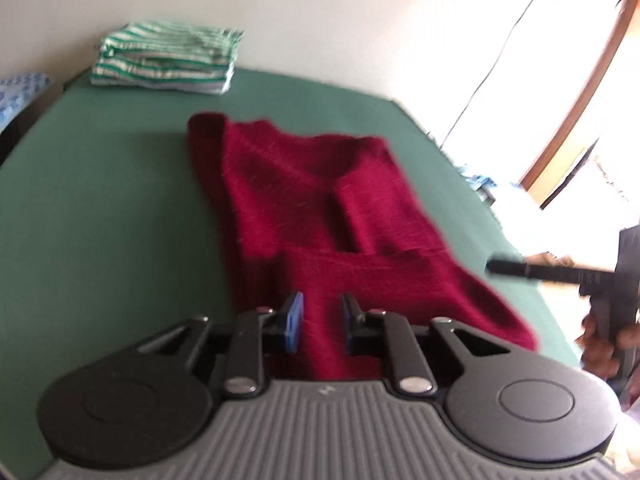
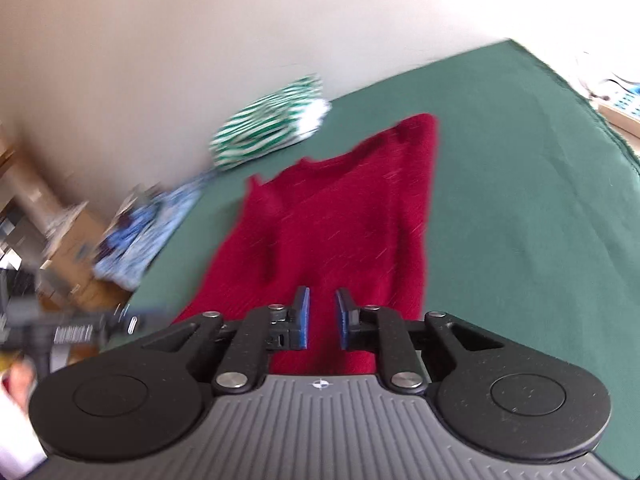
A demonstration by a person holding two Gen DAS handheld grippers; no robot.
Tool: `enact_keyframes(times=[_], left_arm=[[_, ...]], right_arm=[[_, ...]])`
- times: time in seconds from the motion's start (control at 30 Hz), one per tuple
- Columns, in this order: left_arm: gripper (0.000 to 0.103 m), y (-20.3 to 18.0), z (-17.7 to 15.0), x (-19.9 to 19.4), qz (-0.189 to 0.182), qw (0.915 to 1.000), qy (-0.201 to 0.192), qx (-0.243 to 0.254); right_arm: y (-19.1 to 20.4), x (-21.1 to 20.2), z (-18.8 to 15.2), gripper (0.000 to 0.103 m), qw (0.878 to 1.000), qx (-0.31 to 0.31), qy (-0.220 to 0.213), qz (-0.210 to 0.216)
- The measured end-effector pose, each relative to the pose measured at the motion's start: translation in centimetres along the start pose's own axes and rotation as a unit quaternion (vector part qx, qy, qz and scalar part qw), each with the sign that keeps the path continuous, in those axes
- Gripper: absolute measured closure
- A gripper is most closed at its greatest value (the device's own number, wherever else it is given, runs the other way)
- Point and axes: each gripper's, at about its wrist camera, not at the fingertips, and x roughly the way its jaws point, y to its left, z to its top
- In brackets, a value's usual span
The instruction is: Fold clothes
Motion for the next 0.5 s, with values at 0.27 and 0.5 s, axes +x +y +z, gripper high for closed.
enact_keyframes(times=[0.27,0.5], left_arm=[[0.085,0.3,-3.9,1.5,0.010,0.9990,0.041,-0.012],[0.066,1.3,-5.1,-4.7,0.000,0.9986,0.031,-0.042]], right_arm=[[-1.7,0.7,-3.4,0.091,0.998,0.010,0.031,-0.048],[-1.8,-3.4,-2.6,0.068,1.000,0.002,0.019,-0.025]])
